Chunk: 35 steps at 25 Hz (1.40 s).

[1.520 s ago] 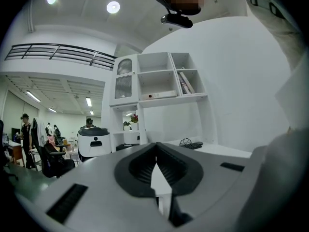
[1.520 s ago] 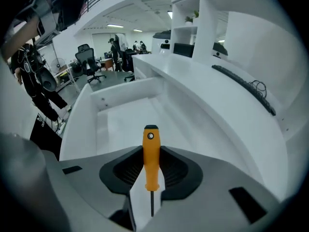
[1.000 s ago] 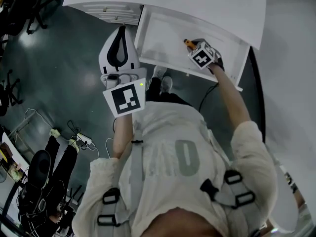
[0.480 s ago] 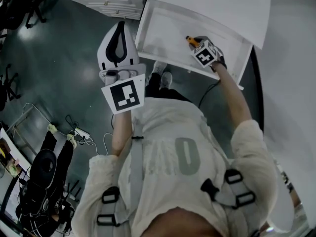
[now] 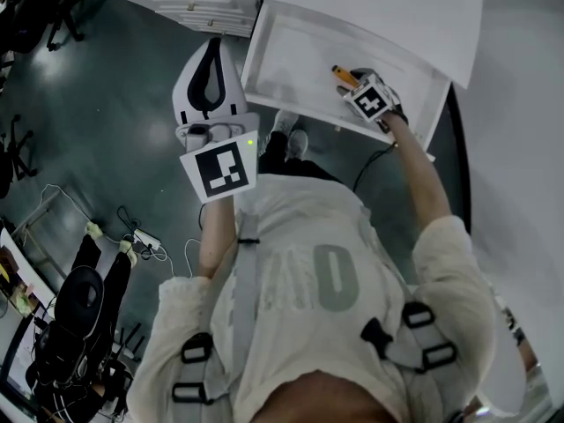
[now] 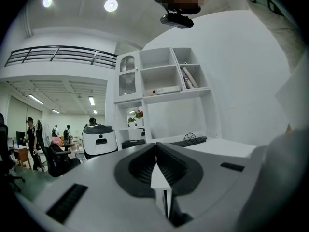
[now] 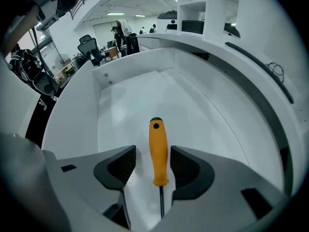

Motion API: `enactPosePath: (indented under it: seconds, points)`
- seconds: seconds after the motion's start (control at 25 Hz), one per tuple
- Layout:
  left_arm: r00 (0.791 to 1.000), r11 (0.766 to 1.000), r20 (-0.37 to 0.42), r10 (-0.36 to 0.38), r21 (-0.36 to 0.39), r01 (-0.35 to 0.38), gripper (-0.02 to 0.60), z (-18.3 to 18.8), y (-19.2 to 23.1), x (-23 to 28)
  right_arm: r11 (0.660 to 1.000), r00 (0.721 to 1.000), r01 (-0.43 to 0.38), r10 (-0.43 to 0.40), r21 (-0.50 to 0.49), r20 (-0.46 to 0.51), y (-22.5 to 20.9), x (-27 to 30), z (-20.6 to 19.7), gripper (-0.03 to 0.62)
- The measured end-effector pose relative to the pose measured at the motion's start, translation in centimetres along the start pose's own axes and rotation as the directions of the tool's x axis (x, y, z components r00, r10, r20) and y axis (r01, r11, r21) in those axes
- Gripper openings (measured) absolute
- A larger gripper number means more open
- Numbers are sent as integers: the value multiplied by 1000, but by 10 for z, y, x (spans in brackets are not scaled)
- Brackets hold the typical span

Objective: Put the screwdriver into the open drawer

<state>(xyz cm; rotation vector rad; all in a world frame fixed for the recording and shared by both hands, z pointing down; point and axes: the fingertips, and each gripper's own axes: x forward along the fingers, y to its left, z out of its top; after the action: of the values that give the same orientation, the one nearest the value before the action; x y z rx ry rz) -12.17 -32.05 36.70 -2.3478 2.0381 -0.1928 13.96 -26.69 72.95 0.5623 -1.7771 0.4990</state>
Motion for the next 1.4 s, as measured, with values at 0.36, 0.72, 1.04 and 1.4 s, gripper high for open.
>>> enactPosePath:
  seconds: [0.36,0.72,1.04,1.4]
  points:
    - [1000,1000,13,-13,-2,13,6,2,-8,-2,1000,1000,-4,4,-2,0,-1,-3,0,237]
    - [998,999,59,-37,-4,37,6,12,-18,-7,994,986,103,-108,49,128,-32,-35,33,287]
    - [989,997,125,-77,4,77,6,29,-32,-9,944,848,299,-329,137,415,-86,-144,107,288]
    - [968,990,208,-139,16,139,6,70,-55,-13,834,445,395,-541,386,714,-79,-338,143,285]
